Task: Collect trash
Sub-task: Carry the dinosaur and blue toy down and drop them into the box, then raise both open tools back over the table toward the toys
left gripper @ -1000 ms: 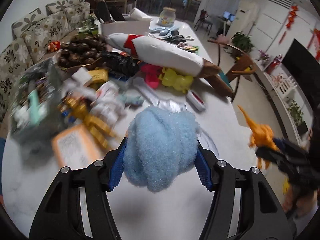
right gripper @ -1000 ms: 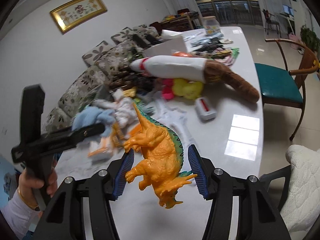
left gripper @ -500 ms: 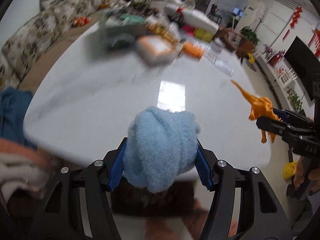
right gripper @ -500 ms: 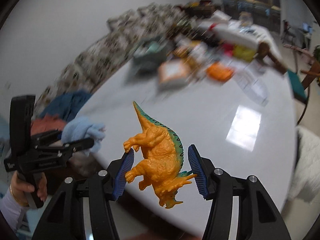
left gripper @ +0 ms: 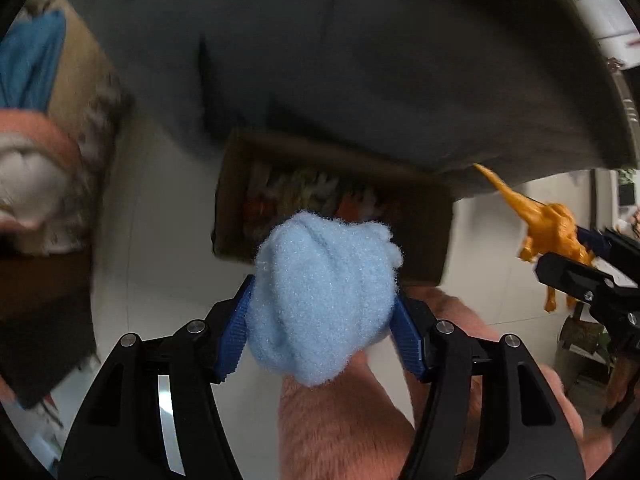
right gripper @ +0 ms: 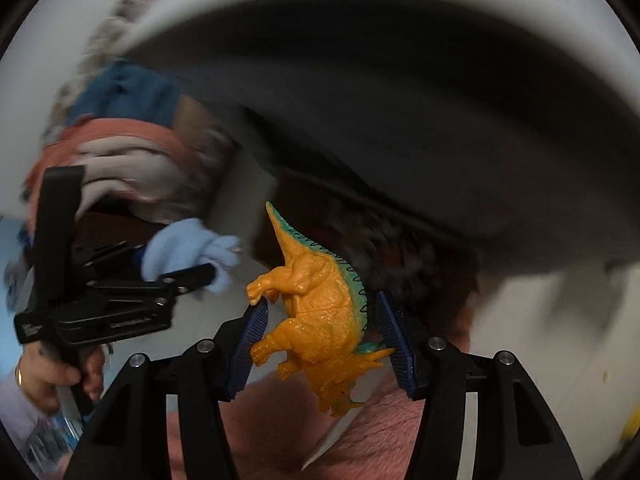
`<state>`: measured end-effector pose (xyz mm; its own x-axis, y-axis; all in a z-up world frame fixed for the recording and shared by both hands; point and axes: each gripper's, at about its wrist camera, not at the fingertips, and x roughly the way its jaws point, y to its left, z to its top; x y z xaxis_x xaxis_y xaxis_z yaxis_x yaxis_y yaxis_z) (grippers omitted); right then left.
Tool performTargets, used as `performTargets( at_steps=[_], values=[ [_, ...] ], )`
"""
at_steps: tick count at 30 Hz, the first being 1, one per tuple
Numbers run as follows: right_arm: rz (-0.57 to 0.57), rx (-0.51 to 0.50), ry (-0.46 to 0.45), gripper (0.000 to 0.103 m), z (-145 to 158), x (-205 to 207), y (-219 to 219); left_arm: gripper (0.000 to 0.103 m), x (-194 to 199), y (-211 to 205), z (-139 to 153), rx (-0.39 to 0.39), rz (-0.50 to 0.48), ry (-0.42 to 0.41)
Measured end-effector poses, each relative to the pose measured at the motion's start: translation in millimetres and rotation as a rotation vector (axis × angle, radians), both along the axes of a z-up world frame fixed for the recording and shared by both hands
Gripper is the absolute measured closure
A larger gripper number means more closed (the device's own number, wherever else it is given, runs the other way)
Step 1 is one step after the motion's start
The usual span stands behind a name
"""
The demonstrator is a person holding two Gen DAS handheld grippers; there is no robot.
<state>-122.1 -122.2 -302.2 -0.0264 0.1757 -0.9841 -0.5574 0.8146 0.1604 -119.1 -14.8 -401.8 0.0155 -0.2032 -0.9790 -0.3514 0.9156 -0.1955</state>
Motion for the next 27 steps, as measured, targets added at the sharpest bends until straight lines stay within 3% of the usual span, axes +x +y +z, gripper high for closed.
performTargets(
  at_steps=[4, 7, 8, 10, 11, 15, 18, 21, 27],
  values=[
    [-0.061, -0.102, -0.007, 0.047, -67, 12, -20, 0.04, 15, -5, -74, -0.021, -0.001, 0.084],
    [-0.085, -0.15, 0.023, 0.046, -111, 22, -29, 0.036, 26, -8, -114, 0.033, -0.045, 0.159],
    [-0.093, -0.16, 0.032, 0.032, -122, 24, -34, 0.033, 30, -8, -122, 0.039, -0.056, 0.171],
    [-0.114, -0.203, 0.019, 0.014, -140, 31, -39, 0.027, 37, -5, -134, 0.05, -0.06, 0.182],
    [-0.123, -0.207, 0.007, 0.014, -143, 35, -40, 0.022, 41, -4, -136, 0.054, -0.053, 0.183],
    [-0.143, -0.198, 0.031, 0.014, -146, 39, -44, 0.02, 48, 3, -133, 0.079, -0.037, 0.182],
    [-0.129, -0.185, 0.039, 0.014, -130, 38, -40, 0.02, 49, 7, -116, 0.073, -0.032, 0.177],
    [-0.088, -0.097, 0.049, 0.014, -88, 35, -28, 0.02, 46, 6, -83, 0.048, -0.031, 0.13],
    [0.015, 0.127, 0.024, 0.011, 44, 37, -9, 0.02, 37, -15, 20, 0.004, -0.083, -0.003]
  ],
)
